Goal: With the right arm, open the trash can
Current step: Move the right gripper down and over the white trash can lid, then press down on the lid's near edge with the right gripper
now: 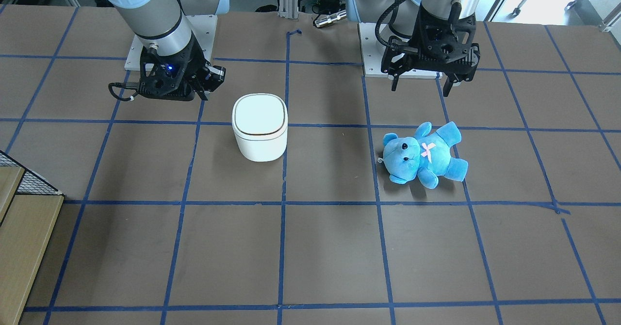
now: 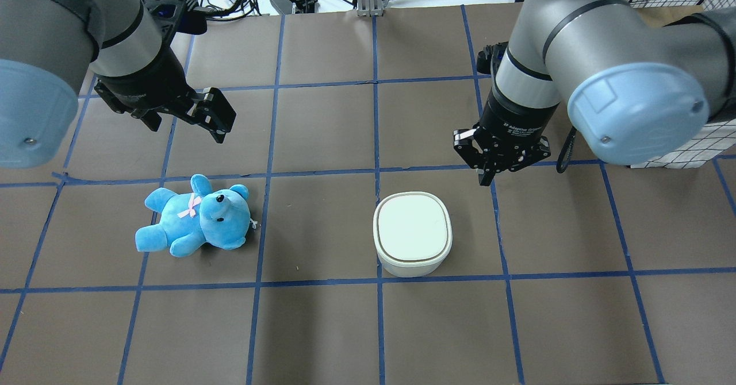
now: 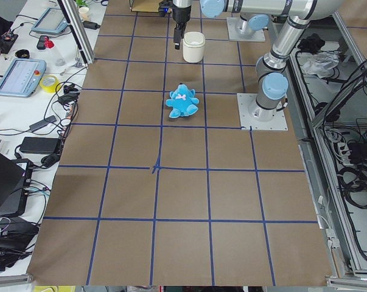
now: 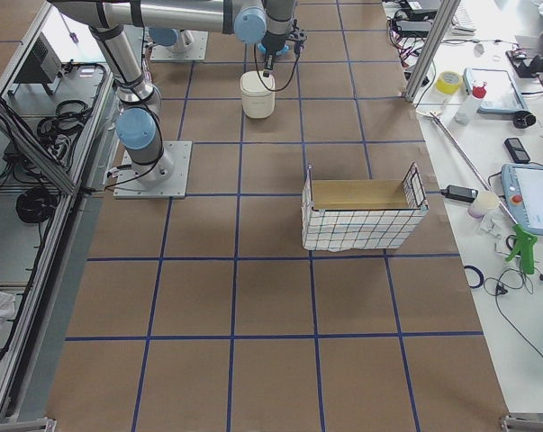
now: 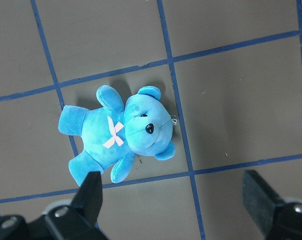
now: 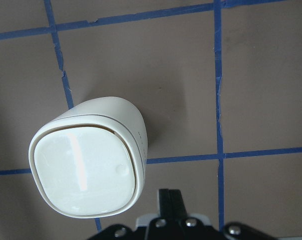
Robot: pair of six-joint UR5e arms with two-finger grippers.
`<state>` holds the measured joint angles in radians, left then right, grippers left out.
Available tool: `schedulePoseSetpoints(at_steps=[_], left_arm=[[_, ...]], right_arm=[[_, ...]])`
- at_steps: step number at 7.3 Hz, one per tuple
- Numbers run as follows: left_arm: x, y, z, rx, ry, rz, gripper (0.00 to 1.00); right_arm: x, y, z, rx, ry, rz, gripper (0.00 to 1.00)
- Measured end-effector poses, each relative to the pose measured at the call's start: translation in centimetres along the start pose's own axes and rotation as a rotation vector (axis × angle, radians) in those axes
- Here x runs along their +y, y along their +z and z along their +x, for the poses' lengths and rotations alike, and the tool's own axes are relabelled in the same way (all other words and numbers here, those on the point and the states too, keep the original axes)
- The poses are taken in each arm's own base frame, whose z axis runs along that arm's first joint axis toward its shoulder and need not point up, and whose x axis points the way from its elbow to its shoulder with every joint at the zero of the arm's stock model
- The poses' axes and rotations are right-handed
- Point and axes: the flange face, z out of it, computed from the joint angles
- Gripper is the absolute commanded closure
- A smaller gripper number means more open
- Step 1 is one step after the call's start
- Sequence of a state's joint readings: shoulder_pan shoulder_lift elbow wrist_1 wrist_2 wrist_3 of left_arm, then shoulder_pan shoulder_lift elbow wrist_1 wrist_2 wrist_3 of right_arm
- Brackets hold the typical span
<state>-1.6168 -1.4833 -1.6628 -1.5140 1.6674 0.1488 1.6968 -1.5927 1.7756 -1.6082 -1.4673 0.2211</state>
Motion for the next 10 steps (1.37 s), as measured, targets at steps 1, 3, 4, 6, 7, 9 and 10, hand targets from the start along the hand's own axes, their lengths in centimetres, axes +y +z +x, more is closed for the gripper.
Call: schedulePoseSetpoints(at_steps=[1, 3, 4, 6, 7, 9, 10], left_arm=[[0.0, 0.0, 0.0, 0.000, 0.000, 0.000, 0.00], [0.0, 0.0, 0.0, 0.000, 0.000, 0.001, 0.00], [0.0, 0.0, 0.0, 0.000, 0.000, 0.000, 0.00], [0.0, 0.0, 0.0, 0.000, 0.000, 0.000, 0.00], [0.0, 0.0, 0.0, 0.000, 0.000, 0.000, 0.00], [0.0, 0.0, 0.0, 0.000, 0.000, 0.000, 0.00], [0.0, 0.0, 0.0, 0.000, 0.000, 0.000, 0.00]], right_arm=[[0.2, 1.4, -0.8, -0.003, -0.005, 0.004, 1.00], [0.6, 3.8, -2.2, -0.008, -0.017, 0.000, 1.00], [0.6, 4.8, -2.7, -0.008, -0.026, -0.001, 1.00], [0.7, 6.8, -3.8, -0.005, -0.050, -0.003, 1.00], [0.8, 7.7, -3.9, -0.002, -0.053, -0.011, 1.00], [0.8, 9.1, -3.9, 0.004, -0.054, -0.029, 1.00], [0.8, 9.7, -3.9, 0.006, -0.054, -0.039, 1.00]])
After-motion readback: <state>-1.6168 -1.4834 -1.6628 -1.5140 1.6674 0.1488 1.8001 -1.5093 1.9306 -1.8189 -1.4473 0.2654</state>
